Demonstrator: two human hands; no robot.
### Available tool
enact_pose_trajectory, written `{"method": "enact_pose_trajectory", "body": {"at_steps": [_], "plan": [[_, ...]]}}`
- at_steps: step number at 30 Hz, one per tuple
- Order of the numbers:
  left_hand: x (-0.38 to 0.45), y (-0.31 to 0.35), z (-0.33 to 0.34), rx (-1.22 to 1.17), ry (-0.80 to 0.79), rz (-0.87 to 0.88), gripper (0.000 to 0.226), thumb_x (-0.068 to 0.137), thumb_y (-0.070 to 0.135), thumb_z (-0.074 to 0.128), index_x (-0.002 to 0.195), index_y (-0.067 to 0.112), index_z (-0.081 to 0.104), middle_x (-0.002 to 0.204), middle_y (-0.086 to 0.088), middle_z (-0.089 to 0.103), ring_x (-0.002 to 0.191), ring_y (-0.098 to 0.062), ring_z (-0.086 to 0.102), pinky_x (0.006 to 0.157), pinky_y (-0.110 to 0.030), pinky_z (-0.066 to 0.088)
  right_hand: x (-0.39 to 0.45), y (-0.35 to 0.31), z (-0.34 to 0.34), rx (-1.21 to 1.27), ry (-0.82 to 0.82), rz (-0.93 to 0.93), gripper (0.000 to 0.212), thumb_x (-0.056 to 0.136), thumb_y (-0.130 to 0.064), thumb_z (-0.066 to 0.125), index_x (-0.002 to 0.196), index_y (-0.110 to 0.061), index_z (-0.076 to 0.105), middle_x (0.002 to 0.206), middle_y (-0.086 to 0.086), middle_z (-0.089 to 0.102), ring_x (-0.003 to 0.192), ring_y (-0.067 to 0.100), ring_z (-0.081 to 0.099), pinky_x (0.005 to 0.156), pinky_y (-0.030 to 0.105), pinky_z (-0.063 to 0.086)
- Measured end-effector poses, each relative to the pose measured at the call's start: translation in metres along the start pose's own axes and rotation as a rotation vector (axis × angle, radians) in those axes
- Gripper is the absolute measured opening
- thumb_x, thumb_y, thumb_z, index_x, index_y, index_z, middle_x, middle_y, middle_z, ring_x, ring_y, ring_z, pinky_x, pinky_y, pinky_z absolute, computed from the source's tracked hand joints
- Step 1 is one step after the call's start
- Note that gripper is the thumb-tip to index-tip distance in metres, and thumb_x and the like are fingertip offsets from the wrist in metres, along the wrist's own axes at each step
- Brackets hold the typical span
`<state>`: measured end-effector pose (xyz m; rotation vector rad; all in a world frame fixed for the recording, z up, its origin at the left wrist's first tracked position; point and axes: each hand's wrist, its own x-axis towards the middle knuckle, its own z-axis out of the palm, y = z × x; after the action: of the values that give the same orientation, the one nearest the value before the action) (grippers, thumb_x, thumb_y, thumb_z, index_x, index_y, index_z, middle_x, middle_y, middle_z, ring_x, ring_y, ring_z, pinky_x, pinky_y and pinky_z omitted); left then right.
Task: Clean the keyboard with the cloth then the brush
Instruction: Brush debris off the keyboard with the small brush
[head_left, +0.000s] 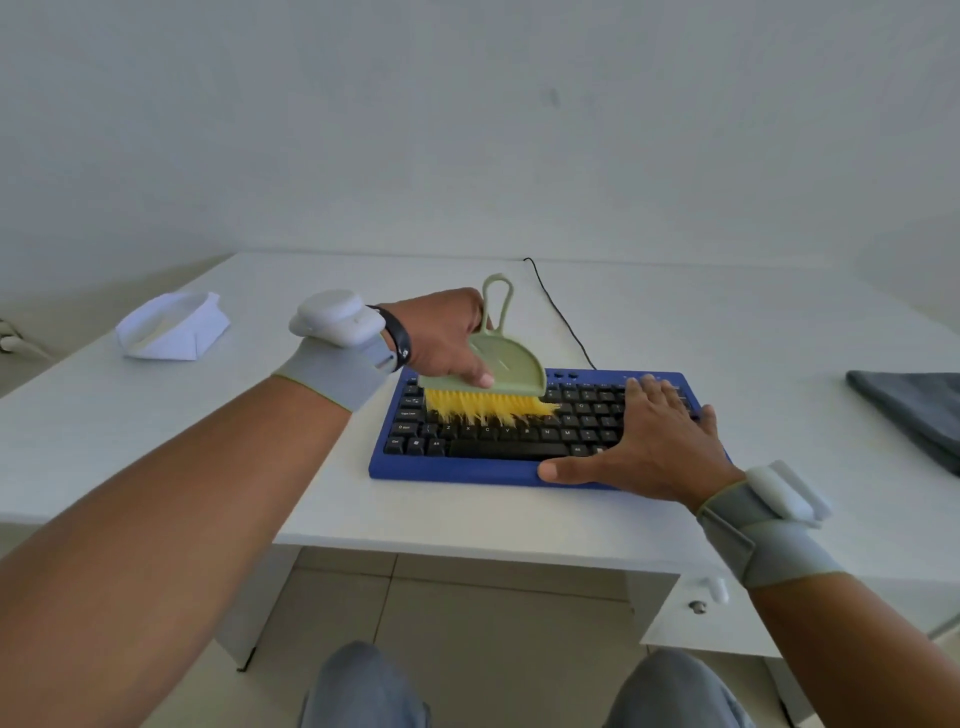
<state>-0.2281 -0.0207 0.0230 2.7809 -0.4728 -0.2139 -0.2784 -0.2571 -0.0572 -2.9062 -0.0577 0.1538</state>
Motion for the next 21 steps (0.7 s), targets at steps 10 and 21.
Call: {"method": "enact_pose_trajectory", "body": {"at_steps": [10, 21], "plan": [[-0.034, -0.034, -0.032, 0.123, 0.098, -0.120, 0.036, 0.081, 0.036, 0.079, 0.078, 0.008, 0.057, 0.070, -0.001, 0.054, 0.065, -0.021, 0.053, 0.054, -0.028, 0.037, 0.001, -0.005, -0.001, -0.001, 0.042, -0.049, 0.164, 0.021, -0.104, 0.036, 0.153, -0.011, 0.006, 0.163, 0.009, 0.005, 0.150, 0.025, 0.002, 0.118, 0.058, -0.001], [-0.007, -0.003, 0.014, -0.172, 0.097, 0.051, 0.029, 0.080, 0.034, 0.080, 0.077, 0.013, 0.060, 0.072, 0.003, 0.060, 0.062, -0.013, 0.058, 0.054, -0.025, 0.044, -0.007, -0.023, 0.011, 0.157, 0.031, -0.111, 0.163, 0.028, -0.097, 0.048, 0.154, -0.009, -0.006, 0.164, 0.005, 0.000, 0.150, 0.019, -0.002, 0.121, 0.047, -0.006]]}}
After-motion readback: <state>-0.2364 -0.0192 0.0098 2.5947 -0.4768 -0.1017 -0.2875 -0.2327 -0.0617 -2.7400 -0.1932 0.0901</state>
